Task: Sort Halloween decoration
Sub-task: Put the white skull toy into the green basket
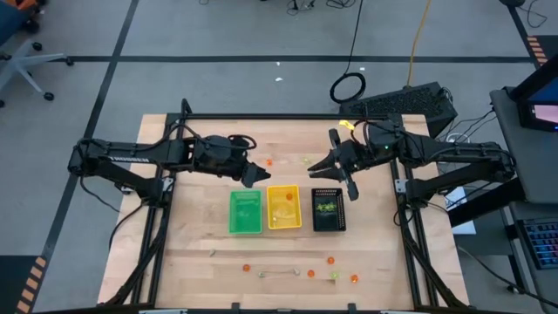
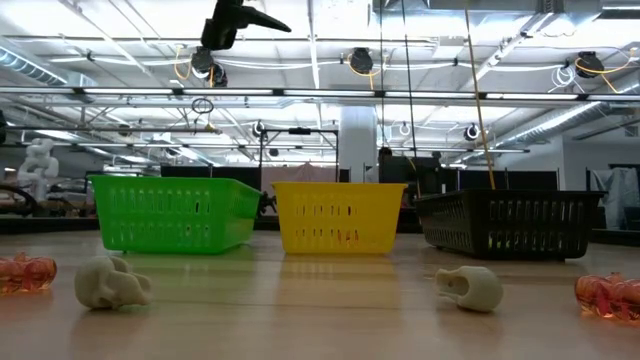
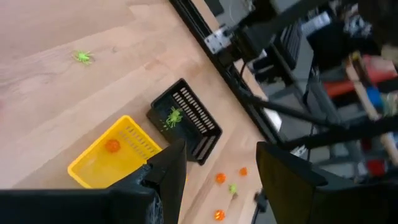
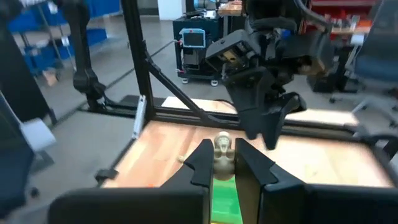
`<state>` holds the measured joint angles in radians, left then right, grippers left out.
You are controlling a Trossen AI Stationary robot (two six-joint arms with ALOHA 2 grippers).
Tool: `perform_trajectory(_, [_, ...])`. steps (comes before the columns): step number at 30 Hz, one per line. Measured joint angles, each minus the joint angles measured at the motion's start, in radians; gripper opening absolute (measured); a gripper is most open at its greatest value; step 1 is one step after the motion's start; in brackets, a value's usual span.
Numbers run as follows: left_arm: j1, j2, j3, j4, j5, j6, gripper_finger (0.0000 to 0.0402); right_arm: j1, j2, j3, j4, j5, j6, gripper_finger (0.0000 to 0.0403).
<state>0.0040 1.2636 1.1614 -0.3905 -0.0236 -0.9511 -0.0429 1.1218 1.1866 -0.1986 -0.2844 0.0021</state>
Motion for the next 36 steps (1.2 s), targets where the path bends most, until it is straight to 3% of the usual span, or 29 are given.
perform_trajectory(7, [0.0,0.0,0.0,0.06,-0.008,-0.233,0.0196,0.0,0.012,0.0,0.001,0.0,0.177,0.002])
perform_trajectory(24, [0.003,0.0,0.0,0.197,-0.01,-0.28,0.0196,0.007,0.072,0.001,0.013,0.053,0.117,0.002])
perform_trajectory(36, [0.001,0.015,0.0,0.312,0.005,-0.494,0.0196,0.012,0.112,0.0,0.096,0.078,0.098,0.002])
